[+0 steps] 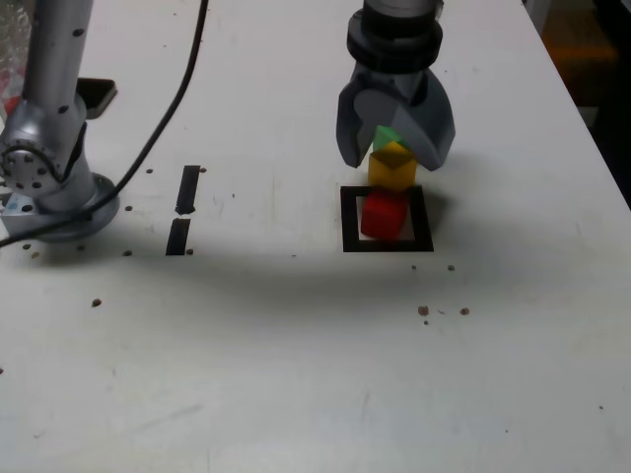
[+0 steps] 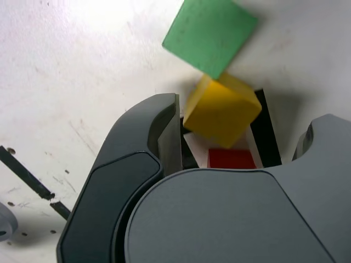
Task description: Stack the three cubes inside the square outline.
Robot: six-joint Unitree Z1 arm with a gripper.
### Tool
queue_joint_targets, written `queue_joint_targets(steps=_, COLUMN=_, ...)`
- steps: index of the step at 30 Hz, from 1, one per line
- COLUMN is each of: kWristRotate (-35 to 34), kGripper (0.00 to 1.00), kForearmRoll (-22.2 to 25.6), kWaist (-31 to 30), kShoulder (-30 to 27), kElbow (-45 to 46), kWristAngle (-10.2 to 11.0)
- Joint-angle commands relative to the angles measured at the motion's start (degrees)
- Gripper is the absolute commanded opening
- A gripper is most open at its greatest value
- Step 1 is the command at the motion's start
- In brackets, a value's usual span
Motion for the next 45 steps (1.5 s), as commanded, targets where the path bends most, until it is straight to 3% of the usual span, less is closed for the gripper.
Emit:
queue_joint_targets(steps=1, kWristRotate=0.3, kGripper=0.87, kForearmRoll=-0.1, kWaist=0.8, kShoulder=0.7, kElbow=-0.4, kWristAngle=0.4)
queue_joint_targets(steps=10, kWristRotate=0.6, kGripper=0.87, kForearmRoll=-0.2, kWaist=2.3, kShoulder=2.3, kElbow=-0.3, kWristAngle=1.3)
queue_joint_targets(steps=26, kWristRotate=0.7, kGripper=0.85, kForearmRoll=-1.4, kWaist=2.4, kShoulder=3.7, kElbow=0.7, kWristAngle=1.1)
queue_joint_targets(steps=29, kWristRotate=0.7, kGripper=0.80, kForearmRoll=-1.8, kWaist=2.4, kShoulder=3.8, kElbow=1.0, kWristAngle=1.0)
queue_joint_targets(steps=37, kWristRotate=0.7, kGripper=0.53, kForearmRoll=-3.7, kWaist=2.4, kShoulder=4.0, kElbow=1.6, kWristAngle=1.0)
queue_joint_targets(steps=45, kWristRotate=0.7, kGripper=0.45, kForearmRoll=-4.4, kWaist=2.4, kShoulder=4.1, kElbow=1.7, kWristAngle=1.4)
